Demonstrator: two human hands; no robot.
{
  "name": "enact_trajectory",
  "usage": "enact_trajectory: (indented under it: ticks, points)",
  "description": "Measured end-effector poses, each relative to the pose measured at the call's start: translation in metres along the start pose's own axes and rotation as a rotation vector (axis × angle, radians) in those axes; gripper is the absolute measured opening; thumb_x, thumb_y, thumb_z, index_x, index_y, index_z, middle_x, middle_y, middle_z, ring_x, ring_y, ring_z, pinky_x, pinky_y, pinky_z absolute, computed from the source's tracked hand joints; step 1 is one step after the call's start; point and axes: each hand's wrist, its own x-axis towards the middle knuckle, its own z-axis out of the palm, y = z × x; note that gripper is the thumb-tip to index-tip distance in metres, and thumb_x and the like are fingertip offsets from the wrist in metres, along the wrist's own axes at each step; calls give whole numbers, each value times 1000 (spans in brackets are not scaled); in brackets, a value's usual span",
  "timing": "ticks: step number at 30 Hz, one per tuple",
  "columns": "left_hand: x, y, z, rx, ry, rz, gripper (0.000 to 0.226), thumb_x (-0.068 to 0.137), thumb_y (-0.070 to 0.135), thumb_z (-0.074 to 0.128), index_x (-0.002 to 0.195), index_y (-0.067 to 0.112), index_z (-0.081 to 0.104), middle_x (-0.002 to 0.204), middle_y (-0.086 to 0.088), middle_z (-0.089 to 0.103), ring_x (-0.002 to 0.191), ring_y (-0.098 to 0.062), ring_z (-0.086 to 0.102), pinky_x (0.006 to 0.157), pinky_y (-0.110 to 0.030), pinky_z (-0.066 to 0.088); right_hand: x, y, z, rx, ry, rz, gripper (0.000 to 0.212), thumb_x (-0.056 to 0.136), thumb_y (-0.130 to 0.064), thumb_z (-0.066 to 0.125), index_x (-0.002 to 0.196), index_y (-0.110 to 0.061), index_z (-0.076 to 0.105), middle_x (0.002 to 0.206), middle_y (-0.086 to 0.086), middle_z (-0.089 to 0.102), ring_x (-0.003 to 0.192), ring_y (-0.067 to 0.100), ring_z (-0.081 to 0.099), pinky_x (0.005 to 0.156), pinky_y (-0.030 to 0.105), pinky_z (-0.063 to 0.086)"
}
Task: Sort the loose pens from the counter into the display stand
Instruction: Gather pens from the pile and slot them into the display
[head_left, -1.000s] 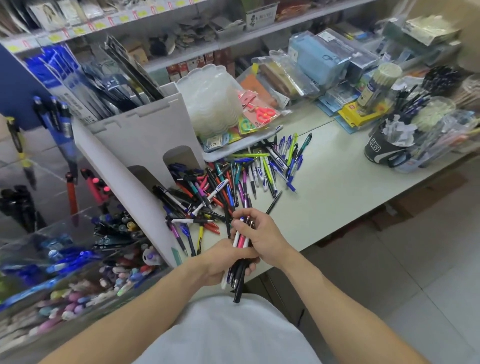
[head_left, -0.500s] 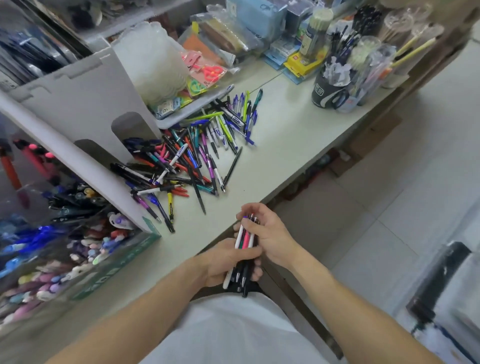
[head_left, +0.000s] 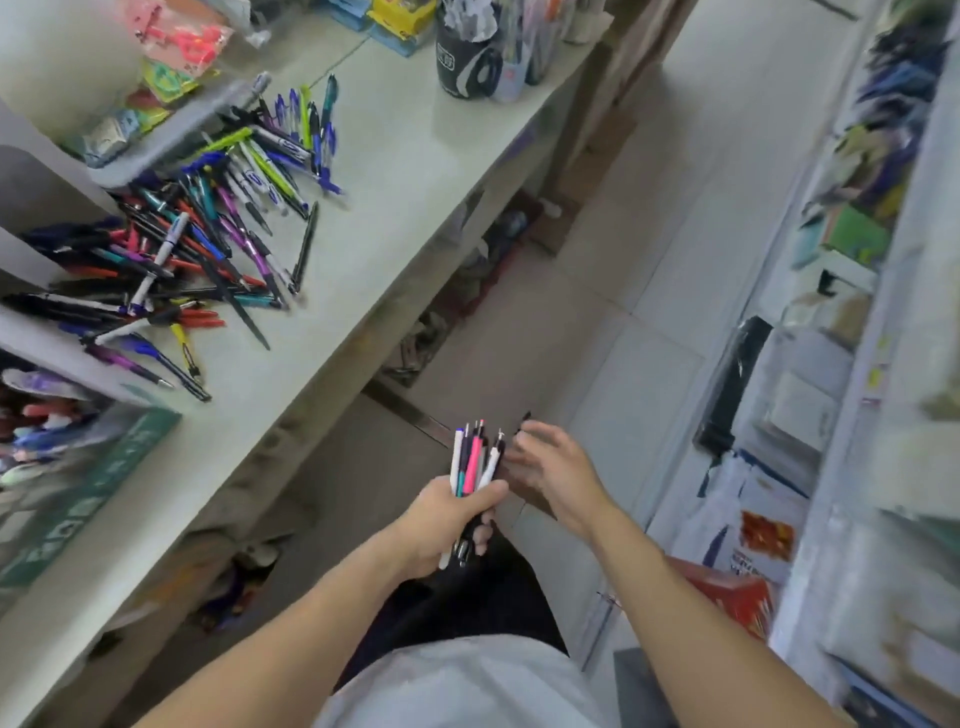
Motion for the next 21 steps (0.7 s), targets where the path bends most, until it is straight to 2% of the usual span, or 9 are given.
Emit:
enact_trajectory:
  ticks: [2,4,7,9,13,15,16,18,21]
  points:
    - [30,1,-8,24,82,-1,28,97,23,64,77,7,52,65,-12,50,51,-23,47,56,-35,46,38,5,-24,-37,149,56,9,97,-4,64,105,-7,64,91,15,67,75,20,66,71,33,57]
    - [75,-6,-25,38,156,-47,29,100,25,60,80,6,52,65,-11,54,52,-23,52,57,-35,50,86,17,-45,-66,227,117,3,96,-4,65,95,-6,65,78,9,62,66,17,60,62,29,53]
    - [171,-34,-57,64,243,-118,23,102,23,57,90,4,51,69,-8,58,52,-18,55,55,-31,52,190,66,-76,-166,298,193,10,96,-12,70,89,-5,67,68,6,60,59,16,54,57,28,50]
    - [252,-70,-80,106,272,-168,25,101,23,58,88,4,51,63,-6,57,50,-19,53,52,-29,51,272,115,-95,-209,355,216,16,95,-19,71,88,-5,67,63,4,61,52,15,53,55,28,50]
    - [405,-158,-118,208,252,-255,35,98,33,61,78,5,56,52,-5,54,45,-19,51,53,-30,49,425,227,-124,-266,562,227,15,93,-20,70,82,-15,62,74,7,68,58,18,62,65,32,58]
    - [467,-198,-134,189,245,-221,34,96,36,63,85,3,59,56,-5,53,47,-20,50,55,-32,49,498,279,-137,-320,598,207,8,89,-19,72,88,-12,68,87,8,73,77,25,70,74,35,60]
    - [493,-215,-142,161,247,-204,34,96,36,63,88,4,59,58,-5,52,49,-20,49,55,-32,47,534,300,-142,-360,589,198,12,87,-19,73,93,-10,71,93,7,74,88,26,71,80,34,59]
    - [539,-245,-157,92,254,-178,30,97,35,61,88,7,57,61,-4,49,50,-19,45,51,-30,44,597,330,-149,-417,568,183,26,88,-22,74,108,-6,70,102,4,71,99,22,67,82,27,52]
    - [585,-275,-174,35,253,-167,26,96,35,59,90,10,55,63,-2,47,49,-15,44,49,-27,43,664,360,-154,-447,569,114,47,91,-26,74,124,2,54,112,13,63,103,26,62,74,23,36]
